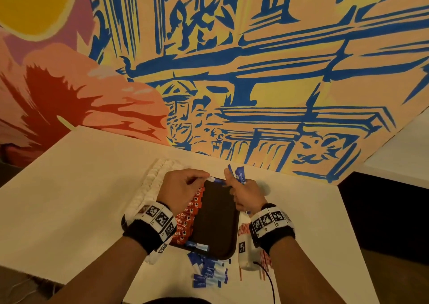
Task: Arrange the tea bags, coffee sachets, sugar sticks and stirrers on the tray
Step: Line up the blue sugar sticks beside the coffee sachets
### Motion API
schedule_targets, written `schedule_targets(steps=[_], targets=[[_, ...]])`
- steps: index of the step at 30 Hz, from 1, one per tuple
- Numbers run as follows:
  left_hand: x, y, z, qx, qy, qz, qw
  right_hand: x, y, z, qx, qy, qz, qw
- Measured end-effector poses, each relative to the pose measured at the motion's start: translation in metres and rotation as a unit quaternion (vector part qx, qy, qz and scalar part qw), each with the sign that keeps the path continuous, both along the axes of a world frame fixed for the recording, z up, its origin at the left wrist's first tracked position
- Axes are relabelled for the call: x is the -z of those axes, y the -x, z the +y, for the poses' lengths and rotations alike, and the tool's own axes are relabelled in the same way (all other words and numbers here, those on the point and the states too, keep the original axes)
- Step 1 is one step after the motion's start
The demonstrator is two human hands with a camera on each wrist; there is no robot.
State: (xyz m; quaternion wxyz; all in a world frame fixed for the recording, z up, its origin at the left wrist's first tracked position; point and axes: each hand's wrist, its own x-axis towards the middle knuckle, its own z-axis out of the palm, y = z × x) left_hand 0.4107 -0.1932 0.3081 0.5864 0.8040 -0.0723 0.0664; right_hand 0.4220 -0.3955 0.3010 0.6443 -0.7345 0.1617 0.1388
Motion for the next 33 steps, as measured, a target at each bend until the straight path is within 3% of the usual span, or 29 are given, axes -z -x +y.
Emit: schedule_targets(steps=[4,10,16,19,22,25,33], targets=[[0.011,0.003,-0.004,-0.002,-0.105,-0.181,0.978,-0.005,-0.005,0.007,-0.025,-0.003,0.045,0.999],[0.027,0.003,-0.001,0.012,-0.120,-0.239,0.963,-0.008,-0.008,0.005,-0.075,-0.096,-0.002,0.993],[0.019,-0.001,0.007,0.050,-0.036,-0.121,0.991,-0.006,-0.018,0.005,-0.115,0.010,-0.049,0.992],[0.009,-0.010,0.011,0.043,0.026,-0.010,0.999,-0.007,-0.019,0.006,-0.192,0.093,-0.079,0.974],[0.011,-0.019,0.011,0.111,0.019,0.066,0.991,-0.007,-0.019,0.011,-0.250,0.132,-0.127,0.951],[0.015,-0.020,0.008,0.159,0.043,0.085,0.983,-0.004,-0.020,0.014,-0.269,0.152,-0.139,0.941],[0.017,-0.016,0.006,0.130,0.120,0.128,0.976,-0.001,-0.020,0.014,-0.285,0.215,-0.136,0.924]])
